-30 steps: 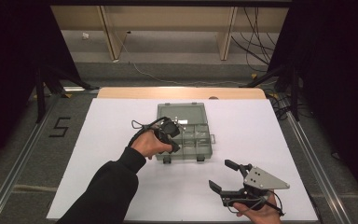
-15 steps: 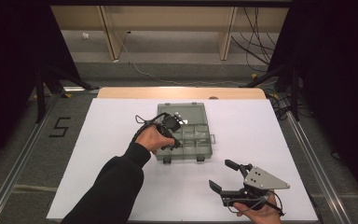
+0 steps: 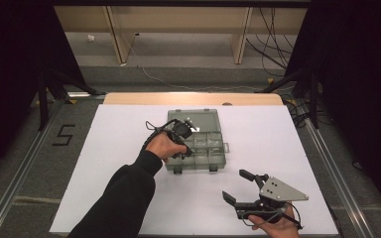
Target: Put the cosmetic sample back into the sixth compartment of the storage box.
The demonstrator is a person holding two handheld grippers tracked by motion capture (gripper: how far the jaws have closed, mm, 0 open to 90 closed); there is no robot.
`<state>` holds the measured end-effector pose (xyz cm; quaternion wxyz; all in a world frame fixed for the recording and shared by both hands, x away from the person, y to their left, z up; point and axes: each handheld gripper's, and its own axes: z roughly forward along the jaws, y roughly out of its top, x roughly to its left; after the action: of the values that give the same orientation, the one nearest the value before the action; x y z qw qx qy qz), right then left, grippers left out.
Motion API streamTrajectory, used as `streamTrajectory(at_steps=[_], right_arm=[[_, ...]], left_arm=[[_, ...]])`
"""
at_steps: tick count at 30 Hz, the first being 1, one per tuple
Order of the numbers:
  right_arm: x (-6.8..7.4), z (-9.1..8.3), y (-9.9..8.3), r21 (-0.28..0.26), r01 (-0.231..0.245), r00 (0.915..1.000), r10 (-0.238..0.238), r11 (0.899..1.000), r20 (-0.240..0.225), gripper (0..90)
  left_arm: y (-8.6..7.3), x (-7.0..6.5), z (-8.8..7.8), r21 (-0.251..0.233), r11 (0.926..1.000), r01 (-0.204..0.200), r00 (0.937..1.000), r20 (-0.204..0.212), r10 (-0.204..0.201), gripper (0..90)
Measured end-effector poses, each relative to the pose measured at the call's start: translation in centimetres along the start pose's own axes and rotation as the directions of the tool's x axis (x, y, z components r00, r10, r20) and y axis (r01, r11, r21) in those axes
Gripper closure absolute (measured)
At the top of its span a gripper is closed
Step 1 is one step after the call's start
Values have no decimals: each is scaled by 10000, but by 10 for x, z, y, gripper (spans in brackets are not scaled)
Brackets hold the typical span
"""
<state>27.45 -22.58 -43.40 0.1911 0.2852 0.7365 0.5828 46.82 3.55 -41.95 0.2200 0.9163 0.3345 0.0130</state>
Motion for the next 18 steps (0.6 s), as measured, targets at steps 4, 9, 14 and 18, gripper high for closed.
streamTrajectory(at_steps=[4,9,14,18], right_arm=[[0,0,0,29,7,10000,-7,10000,26,161],[-1,-2,1,234,110,9999,-113,9997,128,160],[0,0,0,-35,67,10000,-67,10000,28,160],[-1,-2,1,229,119,9998,-122,9997,139,160]], left_arm=[[1,1,2,52,10000,26,10000,24,-26,796],[1,-1,0,-79,9997,-233,9997,7,233,713],[0,-3,-6,-266,9991,-329,9994,50,331,641],[-1,-5,-10,-502,9984,-275,9996,-27,274,545]])
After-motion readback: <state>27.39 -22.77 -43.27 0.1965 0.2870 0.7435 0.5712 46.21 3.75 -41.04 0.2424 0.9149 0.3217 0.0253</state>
